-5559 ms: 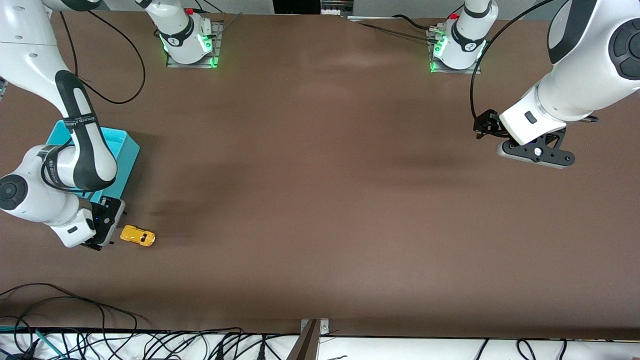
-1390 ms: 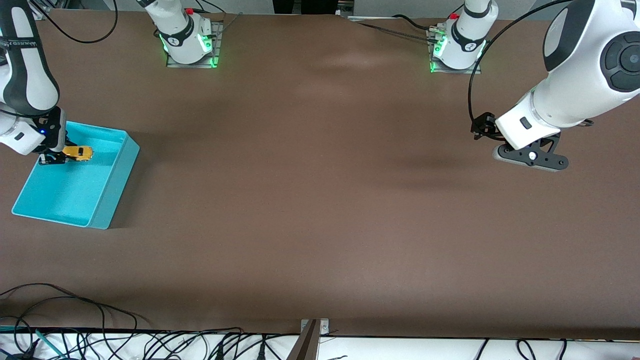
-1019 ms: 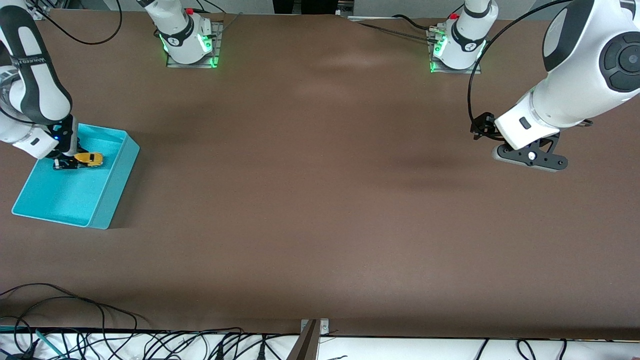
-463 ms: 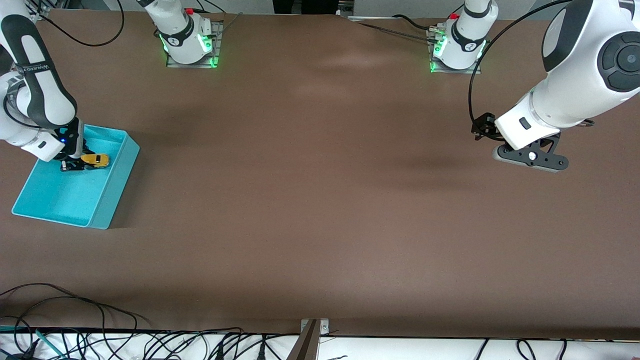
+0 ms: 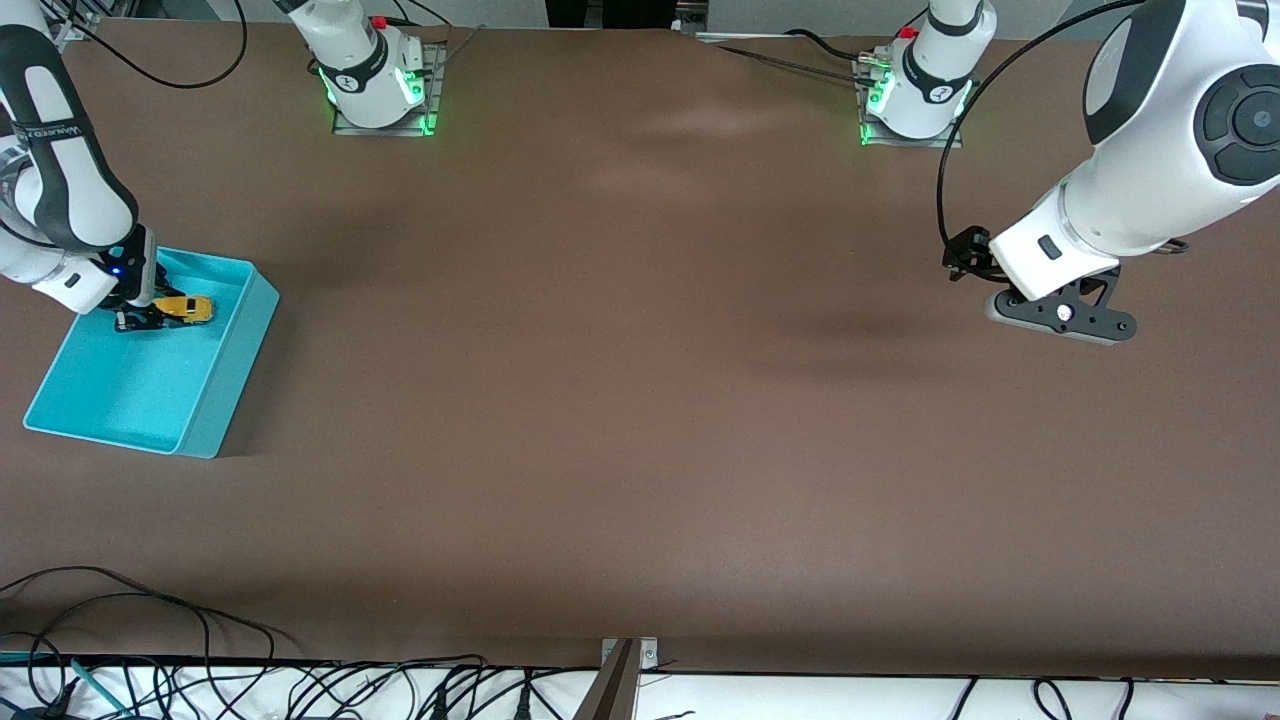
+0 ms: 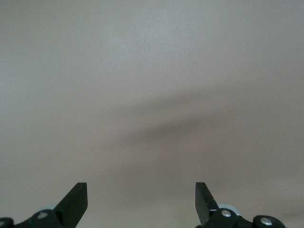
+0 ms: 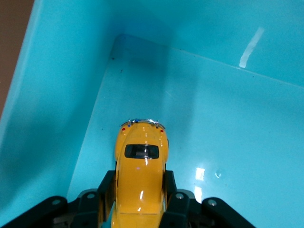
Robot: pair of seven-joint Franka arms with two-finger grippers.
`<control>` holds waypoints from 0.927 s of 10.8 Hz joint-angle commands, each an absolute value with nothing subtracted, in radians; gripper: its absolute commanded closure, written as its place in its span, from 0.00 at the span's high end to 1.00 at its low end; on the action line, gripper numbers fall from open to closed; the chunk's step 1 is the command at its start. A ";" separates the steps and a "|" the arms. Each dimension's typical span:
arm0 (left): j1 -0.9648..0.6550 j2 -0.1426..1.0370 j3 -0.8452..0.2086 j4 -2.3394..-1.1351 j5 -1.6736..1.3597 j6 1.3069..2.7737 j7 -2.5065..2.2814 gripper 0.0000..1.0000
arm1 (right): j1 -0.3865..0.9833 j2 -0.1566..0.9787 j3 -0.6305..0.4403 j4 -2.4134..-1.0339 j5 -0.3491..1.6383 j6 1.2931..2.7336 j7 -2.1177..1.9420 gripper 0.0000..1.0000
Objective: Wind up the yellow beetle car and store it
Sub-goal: 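Open the right gripper to release the car in the box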
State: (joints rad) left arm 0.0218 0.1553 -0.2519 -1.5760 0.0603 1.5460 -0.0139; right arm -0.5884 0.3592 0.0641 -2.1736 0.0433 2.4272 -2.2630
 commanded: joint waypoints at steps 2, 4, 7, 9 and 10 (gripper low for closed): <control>0.017 0.172 -0.252 -1.552 0.083 1.539 -0.006 1.00 | -0.592 0.344 0.069 -2.137 0.071 2.349 -2.284 0.99; 0.017 0.173 -0.252 -1.552 0.083 1.539 -0.006 1.00 | -0.592 0.344 0.072 -2.109 0.071 2.309 -2.289 1.00; 0.018 0.173 -0.252 -1.551 0.081 1.539 -0.006 1.00 | -0.586 0.330 0.083 -2.071 0.071 2.270 -2.283 1.00; 0.018 0.173 -0.252 -1.551 0.081 1.539 -0.006 1.00 | -0.580 0.324 0.100 -2.039 0.109 2.270 -2.278 1.00; 0.018 0.173 -0.253 -1.551 0.081 1.539 -0.005 1.00 | -0.562 0.316 0.100 -2.028 0.129 2.269 -2.246 1.00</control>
